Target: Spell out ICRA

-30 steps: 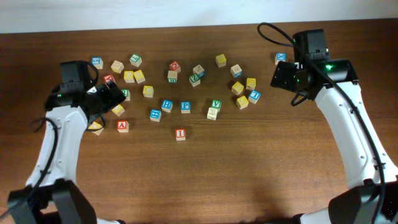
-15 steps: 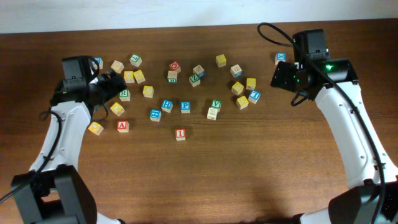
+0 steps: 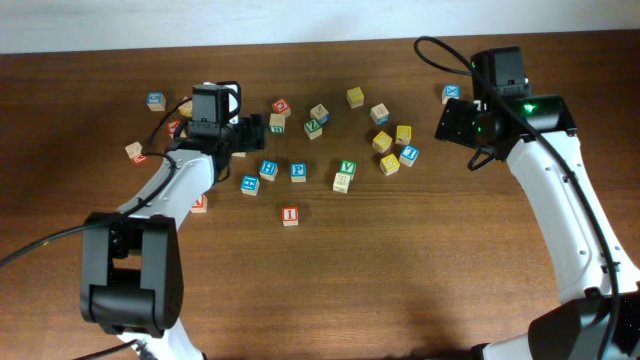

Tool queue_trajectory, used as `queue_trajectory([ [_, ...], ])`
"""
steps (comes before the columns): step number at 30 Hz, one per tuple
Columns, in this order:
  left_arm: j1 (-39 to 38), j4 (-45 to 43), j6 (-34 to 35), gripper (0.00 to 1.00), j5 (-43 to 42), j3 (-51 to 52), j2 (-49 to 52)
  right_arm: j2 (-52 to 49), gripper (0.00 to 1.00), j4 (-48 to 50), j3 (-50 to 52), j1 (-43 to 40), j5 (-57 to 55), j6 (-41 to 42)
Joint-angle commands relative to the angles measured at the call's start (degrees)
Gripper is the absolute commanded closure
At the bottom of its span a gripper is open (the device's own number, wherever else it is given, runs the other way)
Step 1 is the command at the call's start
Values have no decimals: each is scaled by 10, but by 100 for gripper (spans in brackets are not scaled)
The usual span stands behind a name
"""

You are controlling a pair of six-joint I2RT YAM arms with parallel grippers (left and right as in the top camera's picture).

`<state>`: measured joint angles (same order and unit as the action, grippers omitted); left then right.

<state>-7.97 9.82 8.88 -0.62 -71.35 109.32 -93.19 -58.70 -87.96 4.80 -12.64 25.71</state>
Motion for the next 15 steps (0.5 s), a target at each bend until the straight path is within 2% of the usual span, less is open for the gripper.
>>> queue_trajectory([
  [1,1,1,-24,16,32,1,6,-2,2,0,-7,0,-9,3],
  [2,1,5,-24,21,32,1,7,-2,2,0,-7,0,-9,3],
  [7,1,25,-43,20,30,1,51,-2,2,0,-7,0,-9,3],
  [9,1,19,-45,23,30,1,58,-2,2,0,-7,0,-9,3],
  [12,1,13,-45,32,32,1,77,-2,2,0,-7,0,-9,3],
  [13,1,7,-45,42,32,1,78,-2,2,0,-7,0,-9,3],
  [15,1,1,-45,44,32,1,78,-2,2,0,-7,0,-9,3],
])
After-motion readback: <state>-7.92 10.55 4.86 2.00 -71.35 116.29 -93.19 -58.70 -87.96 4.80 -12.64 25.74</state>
